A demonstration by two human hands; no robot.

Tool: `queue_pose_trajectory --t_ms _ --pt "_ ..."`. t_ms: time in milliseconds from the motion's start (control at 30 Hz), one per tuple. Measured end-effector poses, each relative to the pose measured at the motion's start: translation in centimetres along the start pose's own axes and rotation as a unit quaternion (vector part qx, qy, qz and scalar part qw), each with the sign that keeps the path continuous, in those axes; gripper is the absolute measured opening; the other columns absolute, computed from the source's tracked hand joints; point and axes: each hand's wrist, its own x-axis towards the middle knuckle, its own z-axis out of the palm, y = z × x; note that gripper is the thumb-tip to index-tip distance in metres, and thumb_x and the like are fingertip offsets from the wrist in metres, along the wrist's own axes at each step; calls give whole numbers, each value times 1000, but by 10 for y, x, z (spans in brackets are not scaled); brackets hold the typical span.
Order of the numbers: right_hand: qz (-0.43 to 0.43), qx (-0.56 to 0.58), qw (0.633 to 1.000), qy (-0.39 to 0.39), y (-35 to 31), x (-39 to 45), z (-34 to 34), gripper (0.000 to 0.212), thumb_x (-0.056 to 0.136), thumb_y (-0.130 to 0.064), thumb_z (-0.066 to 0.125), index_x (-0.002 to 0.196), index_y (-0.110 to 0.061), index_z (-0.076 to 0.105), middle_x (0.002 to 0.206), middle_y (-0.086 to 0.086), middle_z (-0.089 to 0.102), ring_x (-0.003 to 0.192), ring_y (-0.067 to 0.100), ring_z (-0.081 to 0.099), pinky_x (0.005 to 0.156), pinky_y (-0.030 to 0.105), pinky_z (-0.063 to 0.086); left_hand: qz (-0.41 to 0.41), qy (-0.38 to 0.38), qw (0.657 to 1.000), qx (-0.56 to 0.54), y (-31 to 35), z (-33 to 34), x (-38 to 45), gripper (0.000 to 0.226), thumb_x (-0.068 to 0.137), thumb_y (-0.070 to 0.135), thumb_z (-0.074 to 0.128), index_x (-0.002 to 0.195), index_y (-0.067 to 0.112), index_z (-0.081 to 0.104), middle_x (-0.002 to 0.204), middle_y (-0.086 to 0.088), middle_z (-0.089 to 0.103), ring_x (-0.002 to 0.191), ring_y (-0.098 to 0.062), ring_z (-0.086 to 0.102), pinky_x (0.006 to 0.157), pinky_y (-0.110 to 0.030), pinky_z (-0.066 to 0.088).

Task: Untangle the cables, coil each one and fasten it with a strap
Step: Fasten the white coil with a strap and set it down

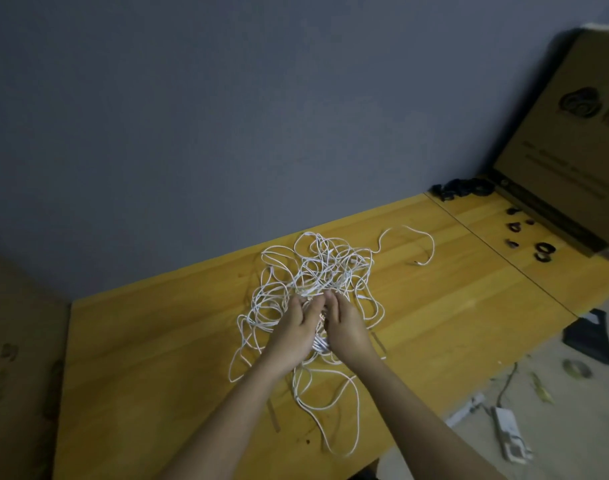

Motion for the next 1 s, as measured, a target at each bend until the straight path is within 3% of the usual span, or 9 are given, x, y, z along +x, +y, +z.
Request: queue_pose_trajectory --t_ms 100,167,300,400,533,634,700,767,1000 --pt "45 55 997 -41 15 7 -18 37 104 -30 34 71 -20 47 53 -7 44 47 6 41 52 26 31 2 -41 998 57 -1 12 8 30 97 49 40 104 21 43 80 0 52 66 -11 52 61 -30 37" --pt "78 138 987 -29 24 11 -32 39 102 -34 39 72 -17 56 55 -6 54 50 5 51 54 26 40 -4 -17 999 41 2 28 20 29 99 44 40 115 20 45 97 -1 60 77 -10 56 66 -28 40" --pt "167 302 937 -50 52 24 -58 38 102 -35 40 114 -8 64 104 6 70 96 17 67 85 33 53 -2 23 995 99 11 64 51 26 100 44 34 113 23 42 96 5 57 76 1 53 58 -20 36" --pt "210 395 892 -68 82 44 -99 27 103 -22 38 111 -6 58 77 -1 67 72 11 68 66 26 55 -6 30 987 160 23 102 88 37 100 47 29 115 17 43 94 -4 61 78 -18 59 59 -32 38" --pt "199 312 927 -64 122 84 -165 26 104 -19 36 109 -18 61 80 0 61 70 8 64 68 26 55 7 31 967 254 50 174 143 36 101 46 23 104 16 43 68 0 50 58 -22 52 50 -34 32" --pt "155 200 965 -66 153 111 -210 27 103 -28 37 115 -12 55 90 4 56 81 15 57 86 40 52 3 31 959 281 74 227 175 31 102 44 22 96 17 37 69 4 46 68 -29 56 53 -35 30" --pt "116 134 982 -71 178 127 -242 25 102 -25 38 118 -10 50 91 -1 57 77 5 54 74 21 49 -9 15 963 268 91 261 193 30 103 41 25 96 14 36 71 2 45 75 -32 55 57 -35 29" --pt "78 89 990 -76 198 139 -270 20 102 -17 38 119 -12 49 86 -8 56 67 -6 52 60 10 40 -33 -10 979 202 107 286 206 30 103 39 29 99 11 39 72 2 44 72 -28 50 59 -35 30" --pt "15 22 994 -102 236 174 -325 16 101 -11 37 111 -20 44 79 -13 54 63 -5 54 54 13 39 -127 -73 986 -78 139 327 243 21 101 29 44 86 15 49 76 4 57 67 -4 53 62 -17 41"
